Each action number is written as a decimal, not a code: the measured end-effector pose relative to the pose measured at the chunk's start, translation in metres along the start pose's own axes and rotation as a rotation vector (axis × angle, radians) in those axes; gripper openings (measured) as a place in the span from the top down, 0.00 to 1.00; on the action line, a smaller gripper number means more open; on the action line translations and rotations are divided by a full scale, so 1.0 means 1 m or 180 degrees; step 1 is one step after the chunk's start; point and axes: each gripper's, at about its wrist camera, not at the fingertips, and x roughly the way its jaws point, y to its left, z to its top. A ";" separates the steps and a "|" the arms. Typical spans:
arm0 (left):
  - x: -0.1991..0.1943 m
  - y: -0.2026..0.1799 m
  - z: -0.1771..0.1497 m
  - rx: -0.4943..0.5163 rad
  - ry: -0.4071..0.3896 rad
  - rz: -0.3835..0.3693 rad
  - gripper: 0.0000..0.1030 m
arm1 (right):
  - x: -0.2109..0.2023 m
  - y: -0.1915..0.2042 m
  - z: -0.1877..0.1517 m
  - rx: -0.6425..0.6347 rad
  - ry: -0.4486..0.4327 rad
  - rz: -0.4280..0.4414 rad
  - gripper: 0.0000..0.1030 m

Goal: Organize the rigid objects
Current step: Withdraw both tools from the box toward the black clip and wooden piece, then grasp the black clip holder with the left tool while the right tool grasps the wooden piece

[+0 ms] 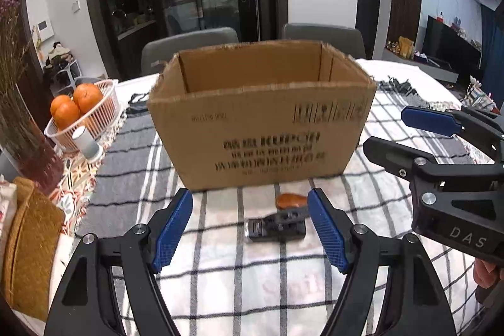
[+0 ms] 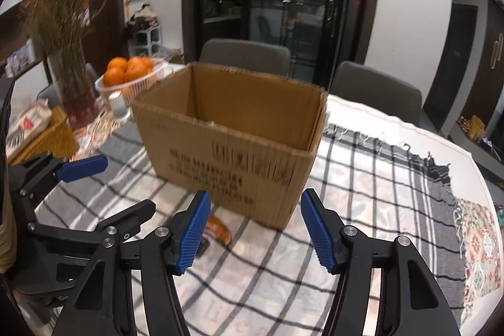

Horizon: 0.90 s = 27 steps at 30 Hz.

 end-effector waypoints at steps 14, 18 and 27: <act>0.042 -0.021 -0.039 -0.0007 0.0416 -0.0194 0.27 | 0.046 0.000 -0.043 -0.0198 0.0392 0.0434 0.55; 0.054 -0.026 -0.044 -0.0005 0.0461 -0.0174 0.27 | 0.060 0.001 -0.047 -0.0272 0.0531 0.0589 0.60; 0.073 -0.033 -0.043 0.0045 0.0457 -0.0163 0.27 | 0.093 0.005 -0.050 -0.0604 0.0777 0.0898 0.63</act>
